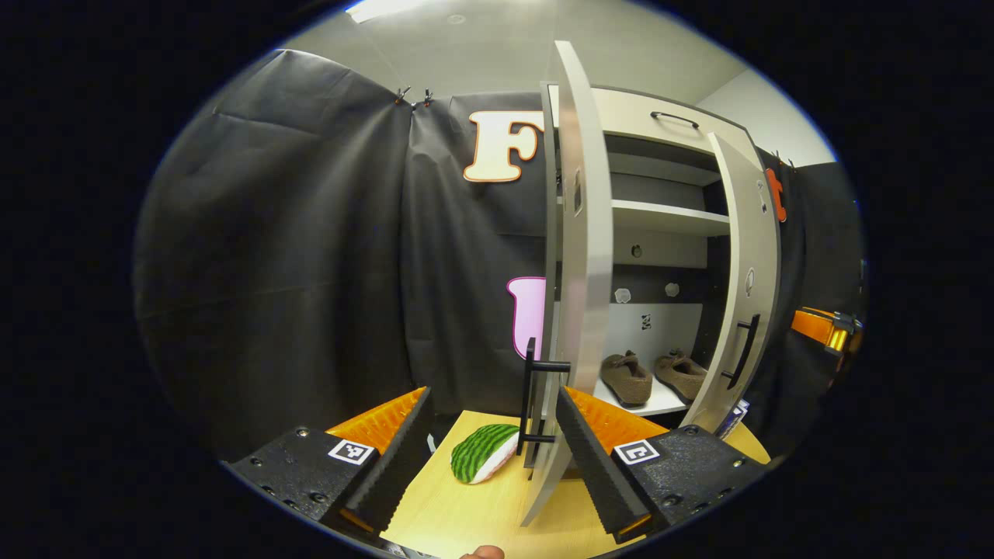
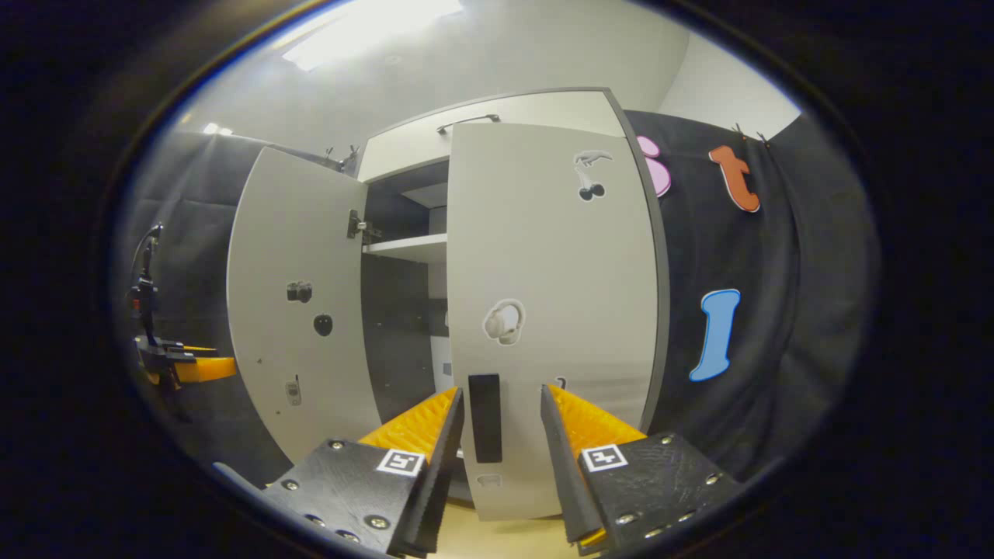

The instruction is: Grab one shoe with the right hand and put it into the shoe cabinet, grab the other shoe with the left hand and put it into the shoe cabinet; then close the right door with the right hand and the left door with the left hand.

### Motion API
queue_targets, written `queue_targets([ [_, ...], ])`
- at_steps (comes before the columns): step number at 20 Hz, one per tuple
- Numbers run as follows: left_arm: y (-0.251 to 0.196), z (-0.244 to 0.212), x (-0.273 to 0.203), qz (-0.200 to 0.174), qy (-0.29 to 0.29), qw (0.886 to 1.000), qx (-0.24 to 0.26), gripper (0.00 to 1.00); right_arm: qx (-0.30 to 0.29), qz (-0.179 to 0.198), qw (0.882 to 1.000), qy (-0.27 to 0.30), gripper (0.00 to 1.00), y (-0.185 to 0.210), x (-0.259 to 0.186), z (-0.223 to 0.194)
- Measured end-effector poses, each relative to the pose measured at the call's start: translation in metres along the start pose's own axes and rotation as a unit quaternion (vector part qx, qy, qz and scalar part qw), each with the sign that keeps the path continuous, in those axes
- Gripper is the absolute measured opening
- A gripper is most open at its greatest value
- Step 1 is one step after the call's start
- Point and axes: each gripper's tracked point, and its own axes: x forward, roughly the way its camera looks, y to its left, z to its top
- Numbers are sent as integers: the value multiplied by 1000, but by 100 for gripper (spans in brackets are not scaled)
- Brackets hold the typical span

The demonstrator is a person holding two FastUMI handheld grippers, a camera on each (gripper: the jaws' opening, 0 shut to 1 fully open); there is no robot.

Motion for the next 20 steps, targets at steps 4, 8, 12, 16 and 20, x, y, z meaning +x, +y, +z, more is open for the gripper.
queue_targets([
  [4, -3, -9, 11, -8, 13, 1000, -4, 94, -2, -8, 1000, 3, 59, -4, 2, -3],
  [8, -5, -11, 13, -15, 16, 1000, -7, 95, -3, -13, 1000, 7, 59, -5, 3, -7],
  [12, -9, -11, 13, -23, 16, 1000, -14, 91, -7, -18, 1000, 5, 54, -9, 2, -5],
  [16, -20, -10, 12, -32, 16, 999, -15, 92, -4, -19, 1000, 4, 59, -11, 4, -4],
  [20, -46, -13, 10, -61, 17, 998, -15, 95, -3, -18, 1000, 3, 59, -9, 5, -5],
])
